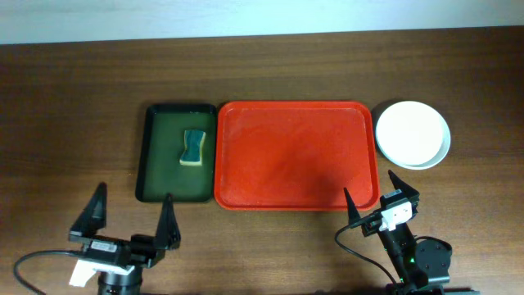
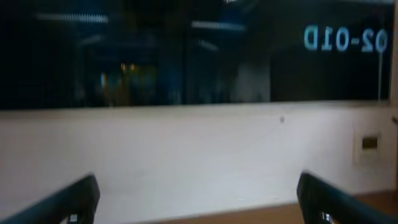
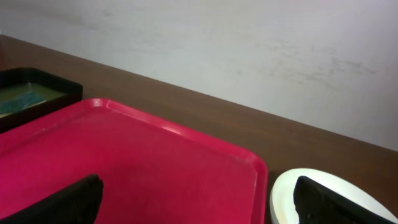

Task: Clean dirty plates on tray and stack at the side

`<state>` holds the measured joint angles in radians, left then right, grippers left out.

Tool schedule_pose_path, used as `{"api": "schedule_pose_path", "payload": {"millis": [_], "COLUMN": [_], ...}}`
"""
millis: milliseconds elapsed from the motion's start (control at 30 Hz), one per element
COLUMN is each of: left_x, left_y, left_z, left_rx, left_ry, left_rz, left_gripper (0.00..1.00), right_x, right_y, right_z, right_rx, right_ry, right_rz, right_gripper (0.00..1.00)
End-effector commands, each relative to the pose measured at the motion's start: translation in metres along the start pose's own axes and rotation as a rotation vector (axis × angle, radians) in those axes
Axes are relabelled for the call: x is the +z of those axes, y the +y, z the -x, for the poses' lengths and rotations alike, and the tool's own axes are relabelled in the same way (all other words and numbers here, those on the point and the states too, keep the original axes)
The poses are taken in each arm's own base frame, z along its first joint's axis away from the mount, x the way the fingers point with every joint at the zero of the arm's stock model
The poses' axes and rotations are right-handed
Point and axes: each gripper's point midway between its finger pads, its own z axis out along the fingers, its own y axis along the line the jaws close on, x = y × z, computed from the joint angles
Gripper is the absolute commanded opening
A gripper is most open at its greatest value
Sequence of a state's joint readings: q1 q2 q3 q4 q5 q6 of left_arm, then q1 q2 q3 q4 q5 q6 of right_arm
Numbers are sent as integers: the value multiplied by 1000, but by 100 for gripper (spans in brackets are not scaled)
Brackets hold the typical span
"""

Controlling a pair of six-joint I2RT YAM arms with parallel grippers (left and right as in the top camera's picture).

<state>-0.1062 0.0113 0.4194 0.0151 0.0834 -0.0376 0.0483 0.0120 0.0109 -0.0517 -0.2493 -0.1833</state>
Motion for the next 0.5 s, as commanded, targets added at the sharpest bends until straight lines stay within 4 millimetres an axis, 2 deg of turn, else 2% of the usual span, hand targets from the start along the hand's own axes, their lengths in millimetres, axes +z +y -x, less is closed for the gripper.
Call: {"api": "schedule_pose_path", "payload": {"millis": [0, 67, 200, 300, 367, 467], "left_x": [2, 1, 1, 2, 1, -6], "left_y": [-3, -1, 7, 8, 9, 16], "left_z": [-1, -14, -59, -97, -115, -163], "left_rx": [25, 30, 24, 16, 12, 5], "left_ry": [-118, -188, -131, -22, 49, 246], "left_rz": [-24, -14, 22, 24, 28, 63], "left_gripper": [99, 100, 99, 99, 99, 99], "right_x": [0, 0, 0, 0, 0, 0], "right_y": [0, 0, 0, 0, 0, 0], "right_z": [-2, -2, -2, -2, -2, -2], "right_rx": [8, 8, 8, 8, 8, 8], "right_ry": [3, 3, 3, 3, 3, 3], "right_rz": [-3, -3, -3, -3, -3, -3], "right_gripper": [98, 98, 98, 99, 99, 98]}}
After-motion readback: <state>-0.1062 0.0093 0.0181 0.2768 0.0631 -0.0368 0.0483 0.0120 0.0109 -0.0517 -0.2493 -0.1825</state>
